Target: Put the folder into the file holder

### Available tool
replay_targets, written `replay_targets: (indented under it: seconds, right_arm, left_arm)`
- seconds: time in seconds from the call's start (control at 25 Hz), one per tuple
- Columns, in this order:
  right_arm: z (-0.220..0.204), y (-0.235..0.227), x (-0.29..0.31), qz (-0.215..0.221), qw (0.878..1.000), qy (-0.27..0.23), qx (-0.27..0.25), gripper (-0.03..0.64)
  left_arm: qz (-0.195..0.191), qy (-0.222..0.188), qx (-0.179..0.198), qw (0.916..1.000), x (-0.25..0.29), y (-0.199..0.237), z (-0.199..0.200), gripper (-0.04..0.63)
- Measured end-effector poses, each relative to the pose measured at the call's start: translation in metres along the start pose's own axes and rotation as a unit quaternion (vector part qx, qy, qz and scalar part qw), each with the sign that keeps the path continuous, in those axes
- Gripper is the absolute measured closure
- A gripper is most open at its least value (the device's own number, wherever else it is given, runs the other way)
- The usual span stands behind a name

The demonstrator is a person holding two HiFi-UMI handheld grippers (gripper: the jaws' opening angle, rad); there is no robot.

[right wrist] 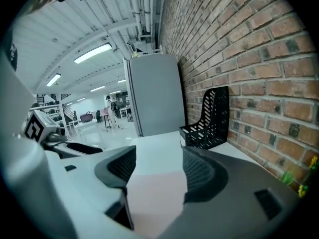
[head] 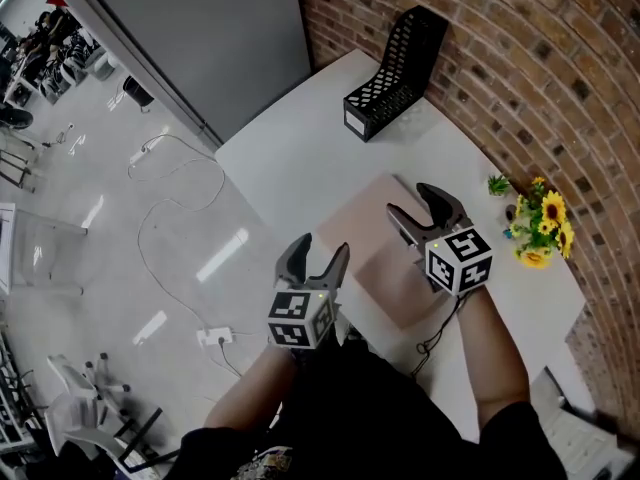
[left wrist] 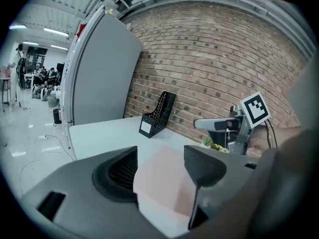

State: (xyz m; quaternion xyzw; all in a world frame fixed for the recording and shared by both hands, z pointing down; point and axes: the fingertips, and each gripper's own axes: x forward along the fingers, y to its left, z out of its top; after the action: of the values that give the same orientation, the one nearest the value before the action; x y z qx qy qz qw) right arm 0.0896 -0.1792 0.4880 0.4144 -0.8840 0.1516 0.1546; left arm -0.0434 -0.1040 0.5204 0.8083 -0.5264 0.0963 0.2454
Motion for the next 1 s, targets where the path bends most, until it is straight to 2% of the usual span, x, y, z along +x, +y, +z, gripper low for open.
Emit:
replay_targets:
  seconds: [0.24, 0.44, 0.8, 1.0]
  right_arm:
    - [-0.022, -0.009, 0.031, 0.005, 0.999, 0.041, 0.008, 0.31]
    - [-0.04, -0.018, 0.057, 0.007, 0.997, 0.08, 0.016, 0.304]
    - [-0.078, -0.047, 0.1, -0.001, 0.987, 0.156, 0.027, 0.282]
    - [-0.098, -0.063, 0.119, 0.006, 0.98, 0.194, 0.046, 0.274]
  left_arm:
    - [0.008, 0.026, -0.054, 0.9982, 0.024, 0.024, -0.023, 0.314]
    - [0.005, 0.063, -0.102, 0.9928, 0.039, 0.037, -0.049, 0.31]
    - [-0.002, 0.122, -0.157, 0.9801, 0.059, 0.052, -0.085, 0.307]
    - [-0.002, 0.145, -0.174, 0.9739, 0.07, 0.058, -0.101, 0.307]
